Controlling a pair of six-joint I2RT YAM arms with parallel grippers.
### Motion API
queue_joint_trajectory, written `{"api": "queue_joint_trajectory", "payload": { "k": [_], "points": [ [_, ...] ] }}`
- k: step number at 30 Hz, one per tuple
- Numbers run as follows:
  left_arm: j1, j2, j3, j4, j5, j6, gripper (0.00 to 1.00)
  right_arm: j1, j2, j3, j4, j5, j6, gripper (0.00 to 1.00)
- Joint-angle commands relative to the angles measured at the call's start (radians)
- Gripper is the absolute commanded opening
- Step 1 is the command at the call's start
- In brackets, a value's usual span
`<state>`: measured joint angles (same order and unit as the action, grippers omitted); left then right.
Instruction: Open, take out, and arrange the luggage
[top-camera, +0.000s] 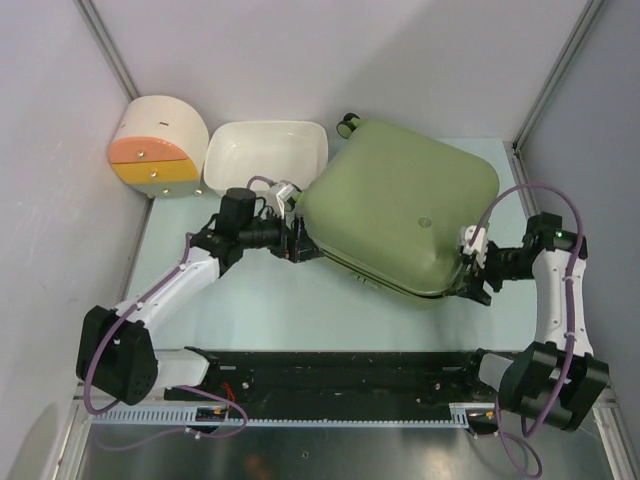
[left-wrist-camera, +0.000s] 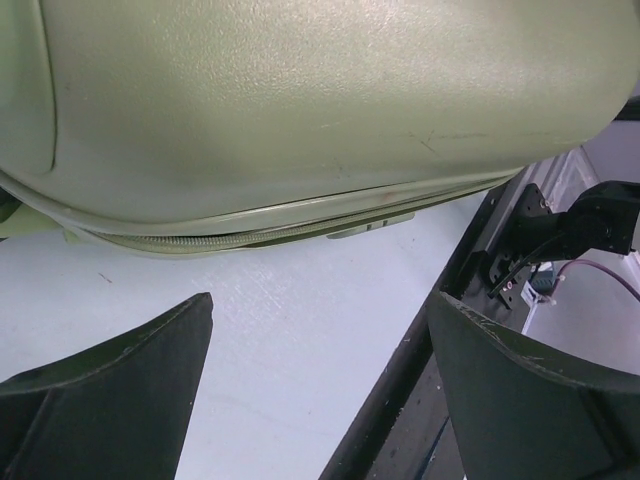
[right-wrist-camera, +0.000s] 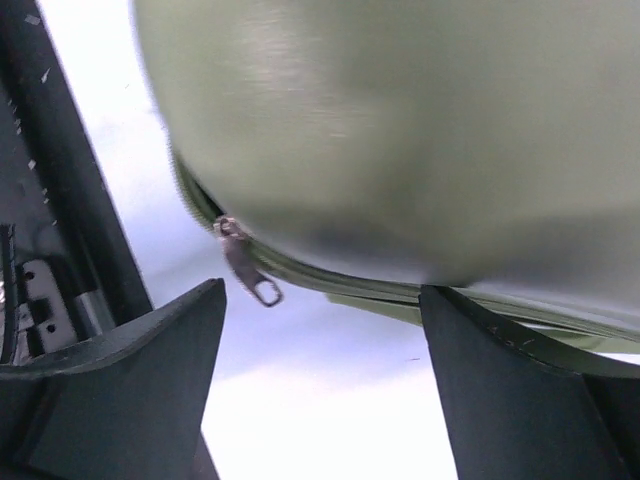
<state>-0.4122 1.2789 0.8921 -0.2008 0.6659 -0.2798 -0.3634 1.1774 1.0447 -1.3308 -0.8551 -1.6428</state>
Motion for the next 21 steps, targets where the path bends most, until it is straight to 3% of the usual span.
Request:
{"api": "queue_joint_trajectory", "payload": {
  "k": [1,4,8,14,21],
  "points": [
    [-0.005,-0.055,-0.001,0.035,0.021,-0.018,0.92,0.072,-0.056,-0.066,-0.183,0.083,0.028,0.85],
    [-0.005,-0.066,-0.008,0.041,0.017,-0.028,0.93,0.083,-0.1,-0.106,-0.165,0.103,0.027,0.87],
    [-0.005,-0.07,-0.019,0.047,0.021,-0.039,0.93,0.144,-0.199,-0.169,0.045,0.143,0.191,0.86],
    [-0.004,-0.075,-0.024,0.049,0.001,-0.036,0.92,0.288,-0.283,-0.236,0.165,0.238,0.32,0.74],
    [0.007,-0.062,-0.028,0.052,-0.012,-0.045,0.93,0.36,-0.398,-0.359,0.314,0.387,0.363,0.62]
  ]
}}
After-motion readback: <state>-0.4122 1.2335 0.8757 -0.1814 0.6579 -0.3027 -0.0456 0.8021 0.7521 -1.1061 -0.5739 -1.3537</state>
